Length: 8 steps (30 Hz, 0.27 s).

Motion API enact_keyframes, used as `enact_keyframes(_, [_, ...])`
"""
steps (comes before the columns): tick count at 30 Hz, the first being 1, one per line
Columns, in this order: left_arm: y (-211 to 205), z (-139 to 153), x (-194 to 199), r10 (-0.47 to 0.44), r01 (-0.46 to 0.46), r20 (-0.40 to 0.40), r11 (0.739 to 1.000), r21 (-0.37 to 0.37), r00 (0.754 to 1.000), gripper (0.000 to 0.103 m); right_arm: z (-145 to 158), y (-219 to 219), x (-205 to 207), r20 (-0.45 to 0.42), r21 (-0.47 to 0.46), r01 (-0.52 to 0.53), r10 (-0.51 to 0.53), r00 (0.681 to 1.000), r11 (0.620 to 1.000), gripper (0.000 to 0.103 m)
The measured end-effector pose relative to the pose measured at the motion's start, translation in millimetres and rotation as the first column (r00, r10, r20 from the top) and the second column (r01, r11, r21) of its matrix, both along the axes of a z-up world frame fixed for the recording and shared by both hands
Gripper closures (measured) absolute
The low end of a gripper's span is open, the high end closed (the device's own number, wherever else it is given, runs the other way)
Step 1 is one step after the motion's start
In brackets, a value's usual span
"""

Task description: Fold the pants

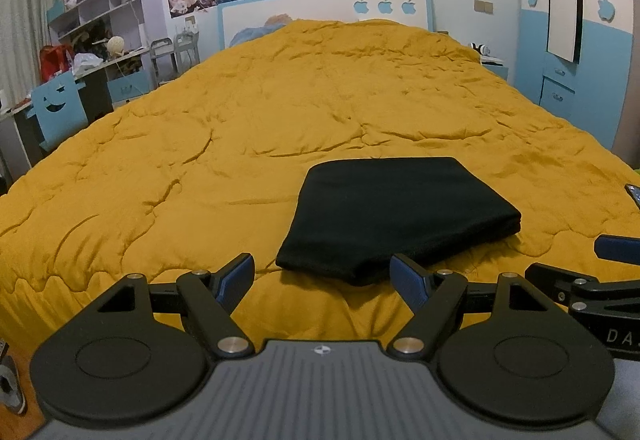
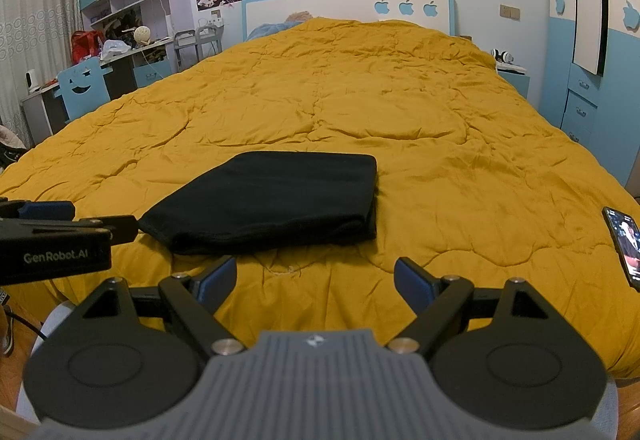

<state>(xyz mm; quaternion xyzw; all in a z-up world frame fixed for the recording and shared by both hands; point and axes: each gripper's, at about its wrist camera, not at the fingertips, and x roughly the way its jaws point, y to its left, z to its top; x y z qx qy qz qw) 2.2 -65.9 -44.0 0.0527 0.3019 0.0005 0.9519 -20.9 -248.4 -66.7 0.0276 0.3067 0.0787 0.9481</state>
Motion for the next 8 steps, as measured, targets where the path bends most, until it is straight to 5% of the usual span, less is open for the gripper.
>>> enact_keyframes(8, [0.5, 1.0, 0.2, 0.013, -0.013, -0.002, 1.000, -0.007, 1.000, 0.013, 0.0, 0.1, -0.1, 0.000, 0.000, 0.000, 0.000, 1.000, 1.000, 0.021])
